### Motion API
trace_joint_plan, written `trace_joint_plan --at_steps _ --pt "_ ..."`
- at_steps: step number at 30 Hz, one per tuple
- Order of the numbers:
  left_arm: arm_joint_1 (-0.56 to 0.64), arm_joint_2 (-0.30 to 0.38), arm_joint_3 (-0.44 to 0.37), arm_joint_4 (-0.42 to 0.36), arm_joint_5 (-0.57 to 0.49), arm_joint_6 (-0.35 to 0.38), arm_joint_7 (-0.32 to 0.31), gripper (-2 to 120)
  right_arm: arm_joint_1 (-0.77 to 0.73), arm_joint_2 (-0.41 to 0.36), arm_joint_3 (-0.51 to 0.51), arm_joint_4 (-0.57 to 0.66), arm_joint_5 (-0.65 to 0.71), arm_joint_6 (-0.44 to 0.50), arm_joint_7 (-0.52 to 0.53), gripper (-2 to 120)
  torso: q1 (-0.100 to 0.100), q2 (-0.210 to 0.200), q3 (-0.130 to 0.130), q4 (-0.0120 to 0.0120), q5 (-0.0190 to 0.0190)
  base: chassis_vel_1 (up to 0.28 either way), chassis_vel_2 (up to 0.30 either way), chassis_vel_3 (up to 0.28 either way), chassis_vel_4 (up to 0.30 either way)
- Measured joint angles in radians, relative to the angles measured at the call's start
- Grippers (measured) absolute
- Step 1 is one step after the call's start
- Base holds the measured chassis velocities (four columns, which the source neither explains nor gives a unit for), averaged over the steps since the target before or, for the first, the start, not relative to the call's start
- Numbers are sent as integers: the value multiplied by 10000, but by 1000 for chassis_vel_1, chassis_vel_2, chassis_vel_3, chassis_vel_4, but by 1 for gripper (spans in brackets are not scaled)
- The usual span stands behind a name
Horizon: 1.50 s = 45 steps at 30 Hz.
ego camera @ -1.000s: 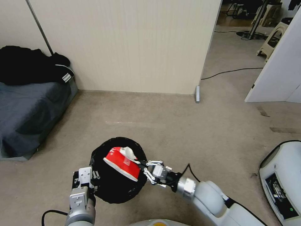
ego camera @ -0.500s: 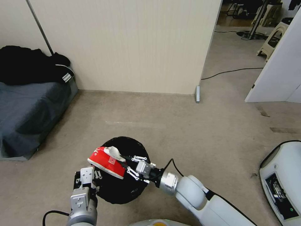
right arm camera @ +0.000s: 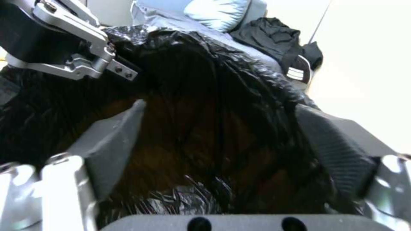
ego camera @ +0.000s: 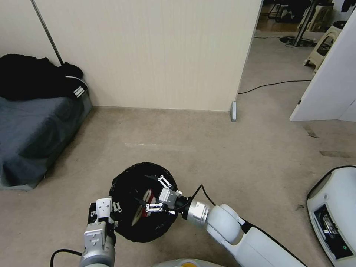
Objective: Pick up the trash bin, then pick up the garbage from the floor and place it into the trash bin.
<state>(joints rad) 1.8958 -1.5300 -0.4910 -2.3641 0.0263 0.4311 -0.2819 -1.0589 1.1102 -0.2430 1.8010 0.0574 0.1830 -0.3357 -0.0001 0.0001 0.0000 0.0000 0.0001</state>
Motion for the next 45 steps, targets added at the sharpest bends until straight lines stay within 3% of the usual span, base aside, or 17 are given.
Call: trace_joint_plan --at_steps 3,9,13,15,18,21,23,26,30,38,45 --pt "-74 23 -102 145 -37 12 6 1 -74 -216 192 162 22 63 2 100 0 0 0 0 -1 0 0 0 0" --pt "-199 121 -321 392 -33 28 11 1 -376 -658 888 1111 47 311 219 100 0 0 0 -1 -2 0 0 0 0" --pt "-303 216 -428 609 4 -22 27 1 -1075 -966 1771 2512 185 285 802 100 0 0 0 2 -3 0 0 0 0" --pt "-395 279 -473 716 21 -107 26 1 -2113 -931 2598 3370 186 132 1339 100 1 0 0 -2 -1 0 0 0 0" --pt "-467 327 -508 766 25 -204 25 1 -3234 -494 3441 3914 -33 66 1960 100 0 0 0 -4 -3 0 0 0 0" --pt "-543 434 -534 739 -46 -252 10 1 -4501 614 4276 4281 -420 -30 2687 100 1 0 -1 0 -2 0 0 0 0" --pt "-558 452 -537 714 -88 -251 6 1 -4786 912 4434 4332 -525 -67 2772 100 0 0 -1 1 -2 0 0 0 0" --pt "-630 521 -561 594 -297 -261 -17 1 -5992 2117 5027 4317 -926 -2 3033 100 0 0 -1 -2 -2 0 0 0 0" --pt "-633 571 -546 506 -375 -306 -14 1 -6635 2807 5300 4048 -1140 370 3141 100 0 0 -1 -1 -3 0 0 0 0" --pt "-552 595 -481 123 -464 -304 -10 1 -6834 3531 5236 3335 -1207 935 3596 100 0 0 0 0 -1 0 0 0 0" --pt "-518 534 -486 -124 -489 -200 -17 1 -6827 3538 5158 3407 -1260 1107 3627 100 0 0 0 0 -2 25 22 24 25"
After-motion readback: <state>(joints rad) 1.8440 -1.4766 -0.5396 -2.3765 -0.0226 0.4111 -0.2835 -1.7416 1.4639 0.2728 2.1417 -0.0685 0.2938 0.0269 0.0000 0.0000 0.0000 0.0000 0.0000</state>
